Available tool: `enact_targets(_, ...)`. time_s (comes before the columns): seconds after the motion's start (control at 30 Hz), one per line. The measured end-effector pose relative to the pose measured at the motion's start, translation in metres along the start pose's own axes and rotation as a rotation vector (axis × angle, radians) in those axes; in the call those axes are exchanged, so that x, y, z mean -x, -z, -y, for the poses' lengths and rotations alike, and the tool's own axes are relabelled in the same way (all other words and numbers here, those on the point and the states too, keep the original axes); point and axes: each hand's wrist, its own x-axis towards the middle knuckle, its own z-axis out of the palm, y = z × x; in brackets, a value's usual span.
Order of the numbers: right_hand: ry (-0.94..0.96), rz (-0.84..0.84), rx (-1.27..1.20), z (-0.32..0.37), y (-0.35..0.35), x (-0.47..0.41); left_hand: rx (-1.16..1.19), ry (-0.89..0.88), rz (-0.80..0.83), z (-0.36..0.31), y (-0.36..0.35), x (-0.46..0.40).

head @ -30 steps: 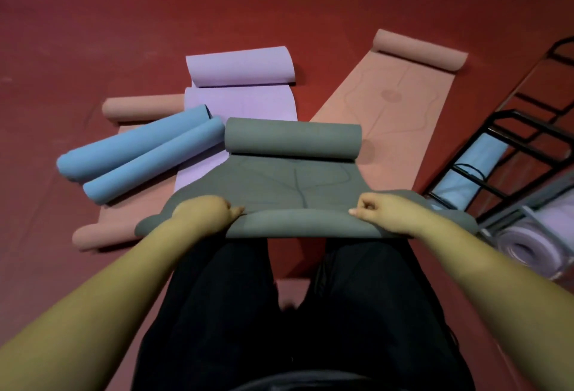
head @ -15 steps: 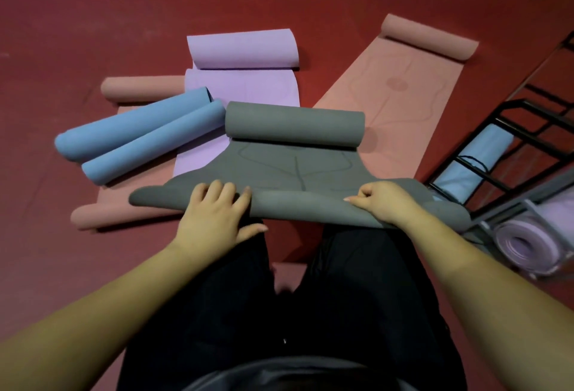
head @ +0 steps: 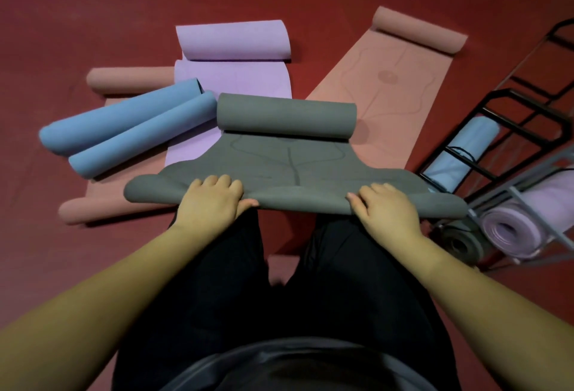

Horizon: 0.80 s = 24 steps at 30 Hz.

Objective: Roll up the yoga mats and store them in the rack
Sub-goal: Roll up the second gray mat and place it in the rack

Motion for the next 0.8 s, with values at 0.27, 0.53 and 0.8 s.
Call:
enact_targets(0.27,-0.174,0.403,-0.194,-0.007,0.05,-0.046,-0.003,0.014,0.067,0.009,0.043,-0.028)
enact_targets(0.53,-0.186,0.774,-0.28,-0.012,0.037,-0.039,-0.011,0.166,0.474,-0.013,0.045,-0.026)
enact_targets(0.8,-0.197,0.494,-0.13,-0.01,0.01,-0.032,-0.11,0.305,0.385,-0.018,0.018,-0.02)
